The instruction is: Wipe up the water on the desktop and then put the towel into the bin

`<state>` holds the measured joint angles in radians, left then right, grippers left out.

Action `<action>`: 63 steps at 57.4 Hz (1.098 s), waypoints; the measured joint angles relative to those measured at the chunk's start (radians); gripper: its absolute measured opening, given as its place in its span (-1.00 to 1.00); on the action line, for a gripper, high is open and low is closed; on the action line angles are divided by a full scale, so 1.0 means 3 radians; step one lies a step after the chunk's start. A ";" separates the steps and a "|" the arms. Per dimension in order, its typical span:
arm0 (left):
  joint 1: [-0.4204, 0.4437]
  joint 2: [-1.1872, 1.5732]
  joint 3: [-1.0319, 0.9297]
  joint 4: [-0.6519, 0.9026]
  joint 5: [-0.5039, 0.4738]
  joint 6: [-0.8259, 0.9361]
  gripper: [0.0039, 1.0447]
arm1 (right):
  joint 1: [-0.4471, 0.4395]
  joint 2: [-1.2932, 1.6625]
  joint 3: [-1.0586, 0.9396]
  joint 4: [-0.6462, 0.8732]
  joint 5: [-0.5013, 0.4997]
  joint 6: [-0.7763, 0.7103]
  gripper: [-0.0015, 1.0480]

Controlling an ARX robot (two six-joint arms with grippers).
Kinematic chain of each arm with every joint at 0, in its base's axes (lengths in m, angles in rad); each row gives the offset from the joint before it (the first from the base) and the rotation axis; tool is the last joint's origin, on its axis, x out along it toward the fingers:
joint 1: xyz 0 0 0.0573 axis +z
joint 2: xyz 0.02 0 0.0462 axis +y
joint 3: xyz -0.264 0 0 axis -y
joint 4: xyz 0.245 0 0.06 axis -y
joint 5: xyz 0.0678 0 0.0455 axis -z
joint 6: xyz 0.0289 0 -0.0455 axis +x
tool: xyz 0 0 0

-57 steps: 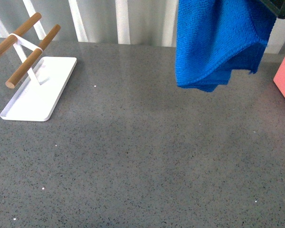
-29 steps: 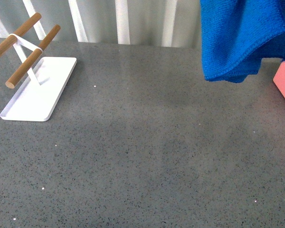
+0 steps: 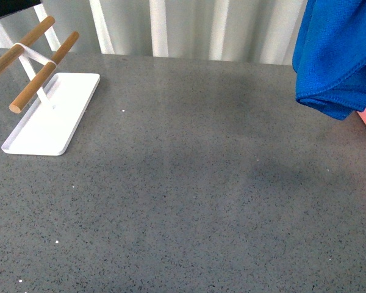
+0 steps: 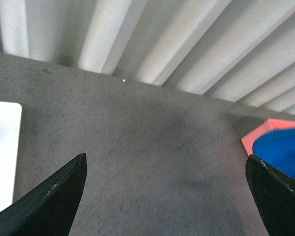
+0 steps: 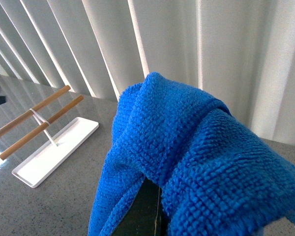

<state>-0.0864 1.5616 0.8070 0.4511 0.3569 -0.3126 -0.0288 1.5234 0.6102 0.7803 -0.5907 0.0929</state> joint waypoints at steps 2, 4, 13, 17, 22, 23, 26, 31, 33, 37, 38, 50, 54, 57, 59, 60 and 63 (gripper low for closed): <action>0.0106 -0.0165 -0.0207 0.0024 0.0108 0.0079 0.87 | -0.0006 0.0018 0.0006 -0.0017 0.0005 -0.0020 -0.91; 0.0193 -0.0292 -0.0357 0.0028 0.0207 0.0130 0.87 | -0.0009 0.0034 0.0010 -0.0032 0.0027 -0.0037 -0.91; 0.0683 -0.0852 -0.0908 -0.0142 0.0585 0.0304 0.87 | -0.0014 0.0140 0.0034 -0.0098 0.0112 -0.0097 -0.91; 0.0800 -0.0977 -0.1186 0.0323 0.0125 0.0498 0.73 | -0.0009 0.0163 0.0045 -0.0122 0.0137 -0.0117 -0.91; 0.0856 -0.1181 -0.1668 0.1236 -0.0563 0.0792 0.42 | 0.0013 0.0181 0.0052 -0.0165 0.0177 -0.0155 -0.91; 0.0855 -0.1208 -0.1704 0.1293 -0.0581 0.0800 0.38 | 0.0015 0.0183 0.0052 -0.0172 0.0181 -0.0159 -0.91; 0.0814 -0.1405 -0.1871 0.1448 -0.0694 0.0895 0.14 | 0.0034 0.0197 0.0053 -0.0224 0.0223 -0.0200 -0.91; 0.0717 -0.1637 -0.2049 0.1413 -0.0762 0.0969 -0.27 | 0.0079 0.0203 0.0072 -0.0352 0.0294 -0.0258 -0.91; 0.0688 -0.1709 -0.2108 0.1378 -0.0786 0.0979 -0.42 | 0.0088 0.0215 0.0093 -0.0409 0.0327 -0.0273 -0.91; 0.0647 -0.1848 -0.2200 0.1319 -0.0835 0.0991 -0.65 | 0.0106 0.0237 0.0146 -0.0557 0.0413 -0.0310 -0.91; 0.0638 -0.1892 -0.2220 0.1300 -0.0848 0.0992 -0.72 | 0.0113 0.0240 0.0160 -0.0604 0.0432 -0.0317 -0.91; 0.0409 -0.2342 -0.2402 0.1031 -0.1144 0.1015 -0.94 | 0.0243 0.0245 0.0309 -0.0973 0.0726 -0.0355 -0.91; 0.0329 -0.2417 -0.2472 0.1030 -0.1176 0.1016 -0.94 | 0.0273 0.0244 0.0322 -0.0973 0.0736 -0.0350 -0.91; 0.0301 -0.2458 -0.2552 0.1116 -0.1177 0.1016 -0.94 | 0.0300 0.0234 0.0332 -0.0984 0.0768 -0.0351 -0.91; 0.0295 -0.2495 -0.2583 0.1096 -0.1177 0.1016 -0.94 | 0.0313 0.0225 0.0333 -0.0985 0.0776 -0.0351 -0.91; 0.0291 -0.2523 -0.2600 0.1063 -0.1179 0.1016 -0.94 | 0.0320 0.0219 0.0333 -0.0985 0.0781 -0.0351 -0.91; 0.0290 -0.2621 -0.2611 0.0955 -0.1183 0.1017 -0.94 | 0.0337 0.0214 0.0343 -0.0985 0.0787 -0.0350 -0.91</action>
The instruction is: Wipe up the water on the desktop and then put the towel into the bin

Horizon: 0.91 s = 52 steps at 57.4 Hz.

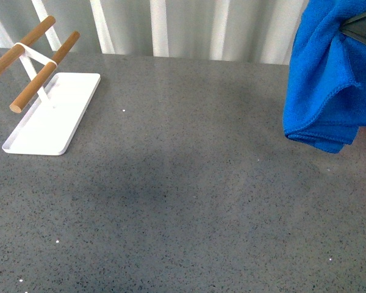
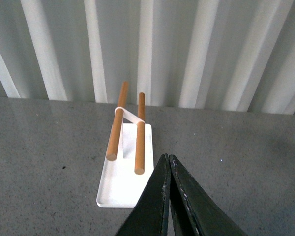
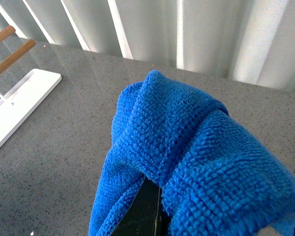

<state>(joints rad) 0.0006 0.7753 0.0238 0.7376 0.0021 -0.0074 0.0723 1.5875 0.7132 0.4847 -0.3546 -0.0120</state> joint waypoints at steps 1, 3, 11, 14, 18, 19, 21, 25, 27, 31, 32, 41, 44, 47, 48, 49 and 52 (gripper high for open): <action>0.0000 -0.0023 0.0000 -0.0019 -0.0001 0.0000 -0.94 | 0.0004 0.0000 0.0003 -0.0001 0.0006 -0.0001 -0.91; 0.0000 -0.0131 -0.0001 -0.0106 -0.0003 0.0000 -0.94 | 0.0010 0.0000 0.0014 -0.0001 0.0038 -0.0001 -0.91; 0.0000 -0.0463 -0.0003 -0.0380 -0.0006 0.0000 -0.94 | 0.0033 -0.0001 0.0023 0.0001 0.0069 0.0004 -0.91; 0.0000 -0.0576 -0.0004 -0.0487 -0.0006 0.0000 -0.94 | 0.0045 -0.0001 0.0023 0.0001 0.0081 0.0003 -0.91; 0.0000 -0.0764 -0.0004 -0.0669 -0.0006 0.0000 -0.94 | 0.0052 -0.0001 0.0023 0.0001 0.0081 0.0003 -0.91; 0.0000 -0.0805 -0.0004 -0.0707 -0.0006 0.0000 -0.94 | 0.0051 -0.0001 0.0023 0.0000 0.0080 0.0003 -0.91; 0.0000 -0.0867 -0.0004 -0.0764 -0.0006 0.0000 -0.94 | 0.0051 -0.0001 0.0023 -0.0003 0.0080 0.0003 -0.91; 0.0000 -0.1008 -0.0005 -0.0886 -0.0006 0.0000 -0.94 | 0.0050 -0.0006 0.0023 -0.0015 0.0080 -0.0001 -0.91; 0.0000 -0.1064 -0.0005 -0.0938 -0.0006 0.0000 -0.94 | 0.0048 -0.0008 0.0023 -0.0018 0.0080 -0.0004 -0.91; 0.0000 -0.1183 -0.0005 -0.1055 -0.0006 0.0000 -0.94 | 0.0042 -0.0008 0.0023 -0.0033 0.0084 -0.0010 -0.91; 0.0000 -0.1198 -0.0005 -0.1072 -0.0006 0.0000 -0.94 | 0.0041 -0.0008 0.0023 -0.0034 0.0088 -0.0011 -0.91; 0.0000 -0.1413 -0.0005 -0.1279 -0.0006 0.0000 -0.94 | 0.0038 -0.0008 0.0023 -0.0039 0.0111 -0.0022 -0.91; 0.0000 -0.1495 -0.0005 -0.1359 -0.0006 0.0000 -0.94 | 0.0042 -0.0008 0.0023 -0.0039 0.0118 -0.0022 -0.91; 0.0000 -0.1562 -0.0005 -0.1423 -0.0006 0.0000 -0.94 | 0.0051 -0.0008 0.0023 -0.0039 0.0123 -0.0022 -0.91; 0.0000 -0.1574 -0.0005 -0.1436 -0.0006 0.0000 -0.94 | 0.0053 -0.0008 0.0023 -0.0039 0.0126 -0.0022 -0.91; 0.0000 -0.1598 -0.0005 -0.1459 -0.0006 0.0000 -0.94 | 0.0056 -0.0008 0.0023 -0.0039 0.0128 -0.0022 -0.91; 0.0000 -0.1667 -0.0005 -0.1530 -0.0006 0.0000 -0.94 | 0.0071 -0.0008 0.0023 -0.0043 0.0131 -0.0022 -0.91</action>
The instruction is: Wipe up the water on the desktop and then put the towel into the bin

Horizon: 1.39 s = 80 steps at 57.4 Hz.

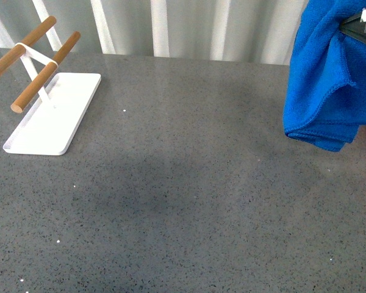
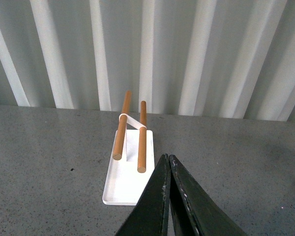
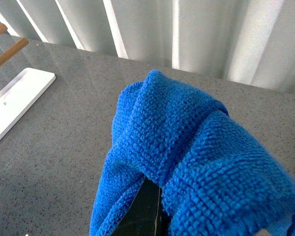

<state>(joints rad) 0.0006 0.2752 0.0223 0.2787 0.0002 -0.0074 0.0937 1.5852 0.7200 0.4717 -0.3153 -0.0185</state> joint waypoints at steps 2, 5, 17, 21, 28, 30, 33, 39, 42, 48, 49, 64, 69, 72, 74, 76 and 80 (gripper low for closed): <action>0.0000 -0.0033 0.0000 -0.0033 0.0000 0.0000 -0.94 | 0.0006 0.0000 0.0000 0.0000 0.0003 0.0000 -0.91; 0.0000 -0.0086 0.0000 -0.0085 0.0000 0.0000 -0.94 | 0.0020 0.0000 0.0000 -0.0001 0.0011 0.0001 -0.91; 0.0000 -0.0299 0.0000 -0.0299 0.0000 0.0000 -0.94 | 0.0075 0.0000 0.0000 -0.0018 0.0037 0.0001 -0.91; 0.0000 -0.0346 0.0000 -0.0346 0.0000 0.0000 -0.94 | 0.0094 0.0000 0.0003 -0.0019 0.0055 0.0003 -0.91; 0.0000 -0.0801 0.0001 -0.0896 0.0000 0.0000 -0.94 | 0.0140 0.0003 0.0022 -0.0028 0.0098 0.0009 -0.91; 0.0000 -0.0875 0.0001 -0.0908 0.0000 0.0000 -0.94 | 0.0151 0.0010 0.0034 -0.0041 0.0113 0.0015 -0.91; 0.0000 -0.0904 0.0001 -0.0916 0.0000 0.0000 -0.94 | 0.0181 0.0019 0.0067 -0.0066 0.0140 0.0031 -0.91; 0.0000 -0.0904 0.0001 -0.0924 0.0001 -0.0001 -0.90 | 0.0247 0.0095 0.0243 -0.0239 0.0245 0.0178 -0.91; 0.0000 -0.0904 0.0001 -0.0924 0.0000 0.0000 -0.69 | 0.0286 0.0205 0.0402 -0.0422 0.0327 0.0310 -0.91; 0.0000 -0.0904 0.0001 -0.0924 0.0000 0.0000 -0.28 | 0.0387 0.0562 0.0767 -0.0804 0.0594 0.0559 -0.91; 0.0000 -0.0904 0.0001 -0.0924 0.0000 0.0000 -0.21 | 0.0408 0.0632 0.0814 -0.0848 0.0626 0.0589 -0.91; 0.0000 -0.0904 0.0001 -0.0927 0.0000 0.0000 0.76 | 0.0694 0.1662 0.1048 -0.0941 0.0985 0.0907 -0.91; 0.0000 -0.0904 0.0001 -0.0927 -0.0001 0.0005 0.88 | 0.0651 0.1953 0.1063 -0.0935 0.1027 0.0987 -0.91; 0.0000 -0.0904 0.0001 -0.0927 -0.0001 0.0004 0.87 | 0.0596 0.2047 0.1082 -0.0877 0.1010 0.1058 -0.91; 0.0000 -0.0904 0.0001 -0.0927 -0.0001 0.0005 0.87 | 0.0579 0.2061 0.1099 -0.0871 0.1017 0.1081 -0.91; 0.0000 -0.0905 0.0001 -0.0927 0.0004 0.0006 0.87 | 0.0552 0.2104 0.1106 -0.0841 0.1013 0.1130 -0.91; 0.0000 -0.0908 0.0001 -0.0927 0.0003 0.0006 0.87 | 0.0524 0.2115 0.1110 -0.0825 0.0985 0.1167 -0.91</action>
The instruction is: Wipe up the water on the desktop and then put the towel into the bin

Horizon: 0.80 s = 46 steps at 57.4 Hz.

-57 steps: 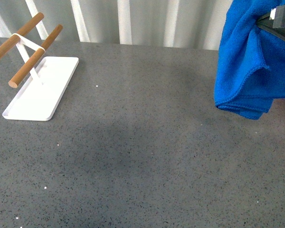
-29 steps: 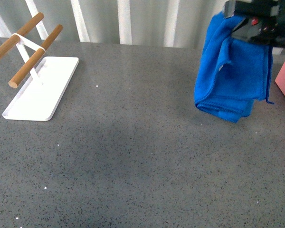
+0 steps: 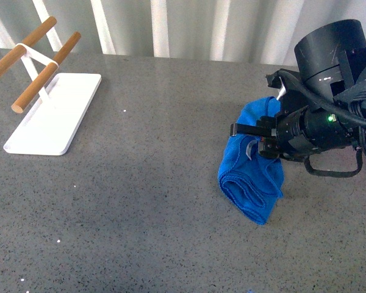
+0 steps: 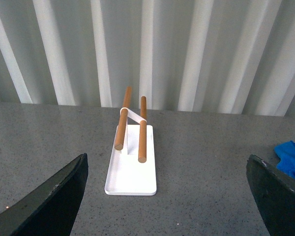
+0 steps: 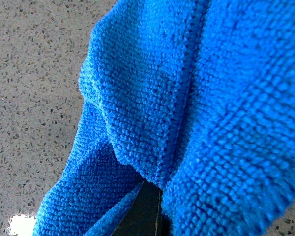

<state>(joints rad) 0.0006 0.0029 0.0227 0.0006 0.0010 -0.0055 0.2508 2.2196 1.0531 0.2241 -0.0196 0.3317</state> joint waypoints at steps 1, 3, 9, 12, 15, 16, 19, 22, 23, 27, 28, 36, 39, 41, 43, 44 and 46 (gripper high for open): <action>0.0000 0.0001 0.0000 0.0000 0.0000 0.0000 0.87 | -0.0004 0.0001 0.0000 0.0005 0.0000 0.0004 -0.91; 0.0000 0.0001 0.0000 0.0000 -0.0003 0.0000 0.87 | -0.0015 0.0004 0.0000 0.0014 -0.0009 0.0017 -0.91; 0.0000 0.0000 0.0000 0.0000 -0.0003 0.0000 0.87 | -0.0093 0.0006 -0.0010 0.0042 -0.0097 0.0023 -0.91; 0.0000 0.0001 0.0000 0.0000 -0.0003 0.0000 0.87 | -0.0137 -0.0003 -0.0024 0.0052 -0.0150 0.0020 -0.91; 0.0000 0.0001 0.0000 0.0000 -0.0003 0.0000 0.87 | -0.0177 -0.0011 -0.0037 0.0064 -0.0155 0.0013 -0.91; 0.0000 0.0001 0.0000 0.0000 -0.0001 0.0000 0.87 | -0.0200 -0.0014 -0.0042 0.0065 -0.0151 -0.0001 -0.91; 0.0000 0.0000 0.0000 0.0000 -0.0003 0.0000 0.87 | -0.0254 -0.0028 -0.0053 0.0067 -0.0135 -0.0025 -0.91; 0.0000 0.0000 0.0000 0.0000 -0.0003 0.0000 0.87 | -0.0319 -0.0042 -0.0060 0.0065 -0.0111 -0.0053 -0.91; 0.0000 0.0000 0.0000 0.0000 -0.0004 0.0000 0.87 | -0.0357 -0.0050 -0.0064 0.0060 -0.0092 -0.0067 -0.91; 0.0000 0.0001 0.0000 0.0000 -0.0004 0.0000 0.87 | -0.0468 -0.0066 -0.0069 0.0048 -0.0024 -0.0125 -0.91; 0.0000 0.0001 0.0000 0.0000 -0.0004 0.0000 0.87 | -0.0484 -0.0069 -0.0069 0.0045 -0.0018 -0.0131 -0.91; 0.0000 0.0001 0.0000 0.0000 -0.0003 0.0000 0.87 | -0.0659 -0.0065 -0.0001 -0.0024 0.0069 -0.0219 -0.91; 0.0000 0.0001 0.0000 0.0000 -0.0003 0.0001 0.87 | -0.0693 -0.0041 0.0053 -0.0052 0.0106 -0.0248 -0.91; 0.0000 0.0000 0.0000 0.0000 -0.0003 0.0000 0.87 | -0.0711 -0.0006 0.0108 -0.0060 0.0139 -0.0262 -0.91; 0.0000 0.0001 0.0000 0.0000 -0.0003 0.0001 0.87 | -0.0721 0.0038 0.0174 -0.0060 0.0178 -0.0289 -0.91; 0.0000 0.0001 0.0000 0.0000 -0.0003 0.0000 0.87 | -0.0722 0.0053 0.0197 -0.0060 0.0188 -0.0292 -0.91; 0.0000 0.0001 0.0000 0.0000 -0.0003 0.0000 0.87 | -0.0725 0.0106 0.0275 -0.0069 0.0224 -0.0323 -0.91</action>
<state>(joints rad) 0.0006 0.0032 0.0227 0.0006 0.0002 -0.0055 0.0334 2.2513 1.1355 0.2035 0.0475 0.2348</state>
